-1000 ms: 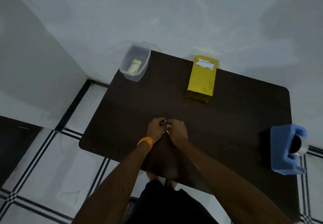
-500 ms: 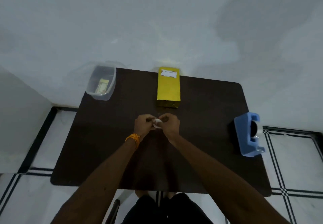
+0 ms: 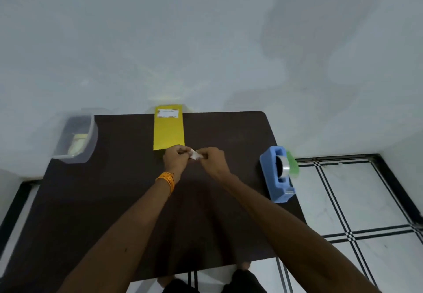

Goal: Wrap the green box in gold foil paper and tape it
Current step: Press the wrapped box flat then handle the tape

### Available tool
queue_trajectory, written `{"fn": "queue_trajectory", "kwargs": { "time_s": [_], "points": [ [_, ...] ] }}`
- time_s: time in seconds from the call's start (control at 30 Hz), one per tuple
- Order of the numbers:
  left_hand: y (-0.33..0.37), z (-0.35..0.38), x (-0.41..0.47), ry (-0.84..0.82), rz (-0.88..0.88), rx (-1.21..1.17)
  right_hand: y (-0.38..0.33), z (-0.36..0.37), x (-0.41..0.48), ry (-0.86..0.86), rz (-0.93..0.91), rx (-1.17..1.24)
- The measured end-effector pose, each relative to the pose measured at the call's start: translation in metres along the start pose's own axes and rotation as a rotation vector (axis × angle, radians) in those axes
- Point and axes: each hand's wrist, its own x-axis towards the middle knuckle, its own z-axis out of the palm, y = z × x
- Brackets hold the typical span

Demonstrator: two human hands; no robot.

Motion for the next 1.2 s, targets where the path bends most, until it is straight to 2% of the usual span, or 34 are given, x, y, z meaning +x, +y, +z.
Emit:
{"fn": "queue_trajectory", "kwargs": {
  "time_s": [0.17,0.3,0.4,0.53,0.8,0.93,1.1,1.2],
  "points": [
    [0.043,0.069,-0.023,-0.054,0.023,-0.136,0.049,-0.065,0.005,0.024,-0.115,0.001],
    [0.082,0.125,-0.031,-0.189,0.202,-0.032,0.083,-0.129,0.014,0.14,-0.105,0.12],
    [0.105,0.157,-0.038,-0.191,0.317,0.05,0.099,-0.169,0.022,0.187,-0.09,0.191],
    [0.122,0.182,-0.044,-0.16,0.37,0.003,0.109,-0.204,0.031,0.133,-0.069,0.288],
    [0.129,0.207,-0.033,-0.076,0.356,-0.014,0.116,-0.228,0.035,0.002,-0.063,0.402],
    [0.141,0.213,-0.032,-0.134,0.36,-0.062,0.12,-0.236,0.036,0.081,-0.048,0.423],
    [0.149,0.214,-0.025,-0.243,0.278,-0.179,0.119,-0.238,0.037,0.198,-0.035,0.416],
    [0.154,0.221,-0.026,-0.303,0.26,-0.245,0.122,-0.239,0.037,0.253,-0.022,0.507]
  ]
}}
